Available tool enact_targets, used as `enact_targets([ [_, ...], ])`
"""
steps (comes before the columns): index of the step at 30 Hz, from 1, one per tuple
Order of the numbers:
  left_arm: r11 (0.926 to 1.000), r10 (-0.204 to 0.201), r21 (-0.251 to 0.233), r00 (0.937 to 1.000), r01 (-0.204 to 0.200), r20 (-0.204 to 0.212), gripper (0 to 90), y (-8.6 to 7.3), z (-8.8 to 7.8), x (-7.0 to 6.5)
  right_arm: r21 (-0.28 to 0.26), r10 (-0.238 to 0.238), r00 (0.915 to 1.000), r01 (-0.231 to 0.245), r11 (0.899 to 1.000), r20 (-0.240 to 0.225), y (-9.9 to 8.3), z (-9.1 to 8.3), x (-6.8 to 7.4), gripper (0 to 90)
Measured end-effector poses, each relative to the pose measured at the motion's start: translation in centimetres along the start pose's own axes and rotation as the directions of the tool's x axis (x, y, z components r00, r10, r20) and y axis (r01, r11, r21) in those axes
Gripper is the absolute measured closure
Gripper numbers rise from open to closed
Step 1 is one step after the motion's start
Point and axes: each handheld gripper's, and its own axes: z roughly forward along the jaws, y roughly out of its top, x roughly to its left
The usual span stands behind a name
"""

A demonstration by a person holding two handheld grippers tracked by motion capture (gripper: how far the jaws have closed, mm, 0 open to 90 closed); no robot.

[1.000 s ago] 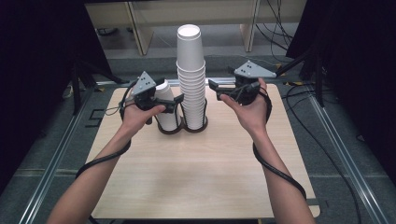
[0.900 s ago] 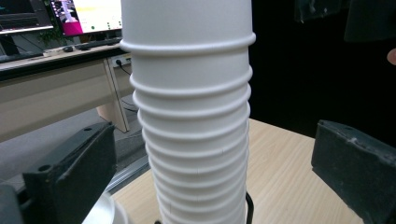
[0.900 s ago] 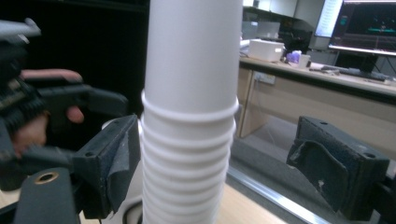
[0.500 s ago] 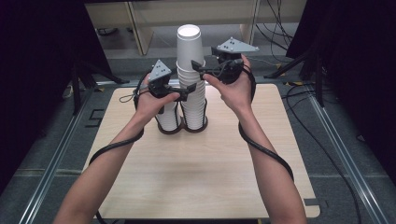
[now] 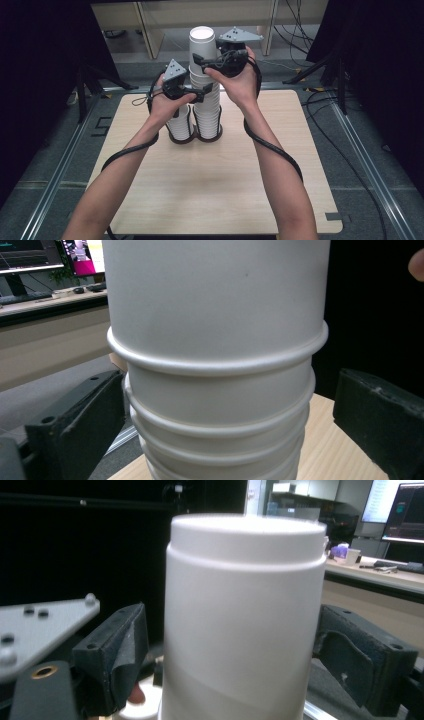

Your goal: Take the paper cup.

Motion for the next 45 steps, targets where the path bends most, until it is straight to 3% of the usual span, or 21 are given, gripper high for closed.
enact_targets([
  [2, 1.0, 0.001, -0.004, 1.0, -0.001, 0.0, 0.9, 0.1, 0.0, 0.1, 0.005, -0.013, 0.9999, 0.013, 1.0, 0.006, 0.3, 0.5, -0.1, 15.0],
  [10, 0.9999, -0.001, -0.012, 0.9999, 0.001, -0.011, 5.1, 0.1, 0.1, 0.2, 0.035, 0.019, 0.9998, -0.019, 0.999, 0.0, 0.2, 1.5, -0.4, 15.9],
  [11, 0.9999, 0.0, -0.011, 0.9999, 0.0, -0.013, 6.0, 0.1, 0.1, 0.3, 0.033, 0.002, 1.0, -0.002, 0.999, -0.002, 0.2, 1.6, -0.5, 17.5],
  [14, 1.0, -0.002, -0.007, 0.9999, 0.002, -0.01, 6.7, 0.1, 0.1, 0.4, 0.031, 0.017, 0.9998, -0.017, 0.999, -0.012, 0.1, 1.6, -0.5, 19.4],
  [24, 1.0, 0.0, -0.003, 1.0, 0.0, -0.005, 7.1, 0.2, 0.1, 0.4, 0.016, -0.011, 0.9999, 0.011, 1.0, -0.011, 0.4, 1.4, -0.5, 20.8],
  [32, 0.9995, 0.026, 0.016, 0.9996, -0.026, -0.007, 7.2, 0.3, 0.0, 0.6, -0.03, -0.021, 0.9998, 0.02, 0.999, -0.008, 1.4, 1.1, -0.4, 22.0],
  [34, 0.9999, 0.011, 0.008, 0.9999, -0.011, -0.005, 7.2, 0.3, 0.1, 0.5, -0.043, -0.018, 0.9998, 0.018, 0.999, -0.007, 1.7, 1.0, -0.4, 22.1],
  [45, 0.9997, 0.019, 0.016, 0.9998, -0.019, -0.002, 7.2, 0.4, 0.1, 0.6, -0.092, -0.036, 0.9993, 0.036, 0.995, 0.007, 3.3, 0.3, -0.4, 22.8],
])
